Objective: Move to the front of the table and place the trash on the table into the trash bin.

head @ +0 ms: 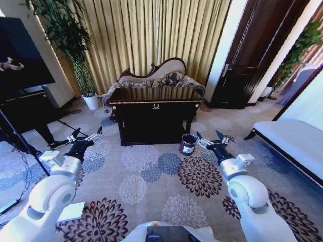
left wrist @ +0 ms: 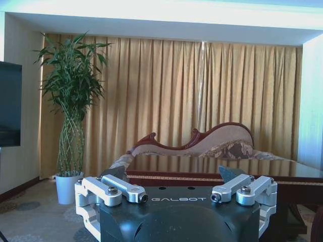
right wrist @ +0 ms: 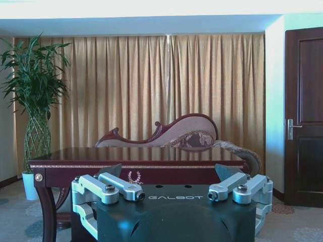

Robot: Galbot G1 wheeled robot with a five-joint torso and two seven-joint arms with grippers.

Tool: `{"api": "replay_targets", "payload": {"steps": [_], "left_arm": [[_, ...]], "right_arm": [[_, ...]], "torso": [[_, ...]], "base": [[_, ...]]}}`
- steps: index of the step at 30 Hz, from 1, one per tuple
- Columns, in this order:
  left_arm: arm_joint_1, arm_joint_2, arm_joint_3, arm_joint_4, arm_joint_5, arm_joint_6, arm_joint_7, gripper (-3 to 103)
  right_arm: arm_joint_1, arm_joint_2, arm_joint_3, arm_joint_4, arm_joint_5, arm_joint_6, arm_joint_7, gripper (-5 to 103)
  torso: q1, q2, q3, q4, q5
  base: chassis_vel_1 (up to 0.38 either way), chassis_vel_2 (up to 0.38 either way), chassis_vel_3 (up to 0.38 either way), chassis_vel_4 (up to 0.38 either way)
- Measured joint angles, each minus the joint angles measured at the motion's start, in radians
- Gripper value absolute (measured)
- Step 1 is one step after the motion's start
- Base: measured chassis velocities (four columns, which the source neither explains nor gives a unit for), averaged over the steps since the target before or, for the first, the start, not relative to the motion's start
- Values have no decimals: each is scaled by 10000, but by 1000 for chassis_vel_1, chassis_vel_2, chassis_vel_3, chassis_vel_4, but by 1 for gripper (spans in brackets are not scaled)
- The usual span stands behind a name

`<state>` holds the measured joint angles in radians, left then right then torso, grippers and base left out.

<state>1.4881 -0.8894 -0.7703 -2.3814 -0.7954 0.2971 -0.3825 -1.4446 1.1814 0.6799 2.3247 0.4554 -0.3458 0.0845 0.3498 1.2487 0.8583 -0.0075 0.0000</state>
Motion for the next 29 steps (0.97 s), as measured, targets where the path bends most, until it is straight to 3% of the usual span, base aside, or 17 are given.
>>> {"api": "replay_targets", "payload": {"steps": [29], "left_arm": [[1, 3, -11, -4, -3, 5, 15, 100]], "right_arm": [[-1, 0, 0, 9, 7, -17, 9, 100]], "torso": [[-1, 1, 0, 0, 0]], "base": [[0, 0, 0, 0]]}}
